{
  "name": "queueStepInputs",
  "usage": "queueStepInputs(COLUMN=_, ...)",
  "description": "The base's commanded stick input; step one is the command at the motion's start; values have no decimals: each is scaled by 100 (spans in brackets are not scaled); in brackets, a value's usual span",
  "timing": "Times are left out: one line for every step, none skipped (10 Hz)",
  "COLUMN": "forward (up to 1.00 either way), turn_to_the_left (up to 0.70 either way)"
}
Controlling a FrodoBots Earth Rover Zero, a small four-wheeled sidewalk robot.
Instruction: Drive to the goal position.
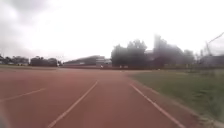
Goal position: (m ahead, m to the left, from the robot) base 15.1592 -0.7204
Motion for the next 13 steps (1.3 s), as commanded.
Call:
queueStepInputs(forward=70, turn_to_the_left=2)
queueStepInputs(forward=70, turn_to_the_left=0)
queueStepInputs(forward=70, turn_to_the_left=1)
queueStepInputs(forward=70, turn_to_the_left=1)
queueStepInputs(forward=70, turn_to_the_left=2)
queueStepInputs(forward=70, turn_to_the_left=0)
queueStepInputs(forward=70, turn_to_the_left=0)
queueStepInputs(forward=70, turn_to_the_left=0)
queueStepInputs(forward=70, turn_to_the_left=0)
queueStepInputs(forward=70, turn_to_the_left=0)
queueStepInputs(forward=70, turn_to_the_left=0)
queueStepInputs(forward=70, turn_to_the_left=0)
queueStepInputs(forward=70, turn_to_the_left=0)
